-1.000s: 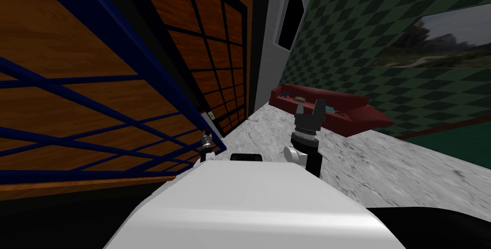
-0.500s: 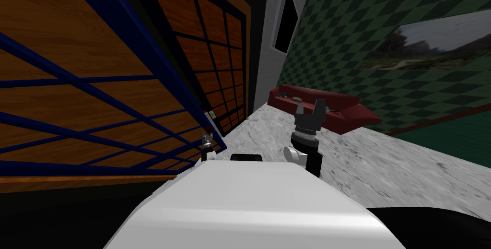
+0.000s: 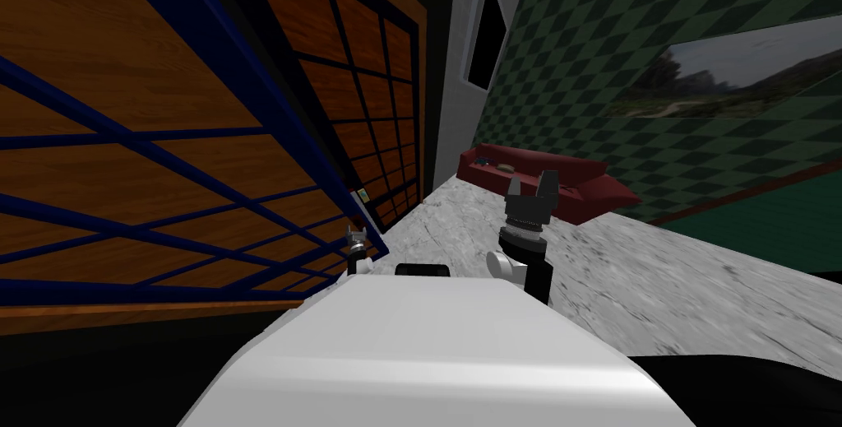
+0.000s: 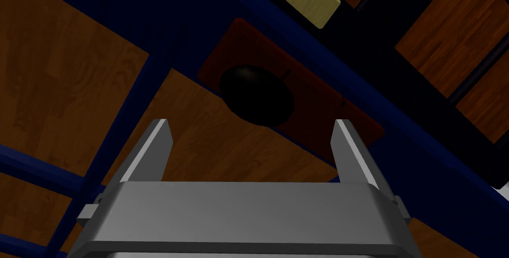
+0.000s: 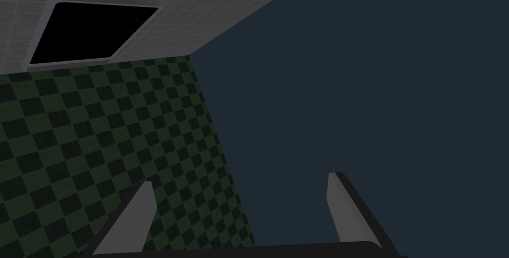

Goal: Pull the door open

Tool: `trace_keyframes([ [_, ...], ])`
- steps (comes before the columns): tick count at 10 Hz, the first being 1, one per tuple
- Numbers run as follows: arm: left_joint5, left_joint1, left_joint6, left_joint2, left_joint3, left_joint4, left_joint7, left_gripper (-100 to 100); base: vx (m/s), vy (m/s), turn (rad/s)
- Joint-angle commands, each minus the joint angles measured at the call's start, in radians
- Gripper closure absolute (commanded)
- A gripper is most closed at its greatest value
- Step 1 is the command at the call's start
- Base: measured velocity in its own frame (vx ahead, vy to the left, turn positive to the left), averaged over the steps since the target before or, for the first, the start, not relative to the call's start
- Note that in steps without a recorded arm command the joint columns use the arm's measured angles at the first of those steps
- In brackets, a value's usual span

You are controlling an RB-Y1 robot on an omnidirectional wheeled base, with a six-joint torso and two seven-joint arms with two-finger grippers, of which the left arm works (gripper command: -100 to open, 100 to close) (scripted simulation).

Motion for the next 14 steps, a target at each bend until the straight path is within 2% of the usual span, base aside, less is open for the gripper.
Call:
trace_keyframes([
  [1,0.020,-0.004,0.000,-0.004,-0.006,-0.001,0.050,-100,-0.059,0.004,-0.041],
  [2,0.020,-0.004,0.000,-0.004,-0.006,-0.001,0.056,-100,-0.044,0.000,-0.028],
  [4,0.053,-0.012,-0.003,-0.012,-0.017,0.000,0.122,-100,-0.061,0.014,-0.069],
  [5,0.053,-0.012,-0.003,-0.012,-0.017,0.000,0.139,-100,-0.050,0.005,-0.028],
  [6,0.071,-0.017,-0.005,-0.016,-0.022,0.001,0.175,-100,-0.060,0.007,-0.030],
  [7,0.071,-0.017,-0.005,-0.016,-0.022,0.001,0.180,-100,-0.047,0.007,-0.031],
  [9,0.105,-0.025,-0.008,-0.023,-0.033,0.002,0.247,-100,-0.059,0.005,-0.071],
  [10,0.105,-0.025,-0.008,-0.023,-0.033,0.002,0.264,-100,-0.062,0.005,-0.023],
  [11,0.122,-0.029,-0.010,-0.027,-0.039,0.003,0.299,-100,-0.062,0.007,-0.039],
  [12,0.122,-0.029,-0.010,-0.027,-0.039,0.003,0.305,-100,-0.043,0.006,-0.030],
  [14,0.154,-0.037,-0.013,-0.034,-0.049,0.004,0.371,-100,-0.053,0.010,-0.062],
])
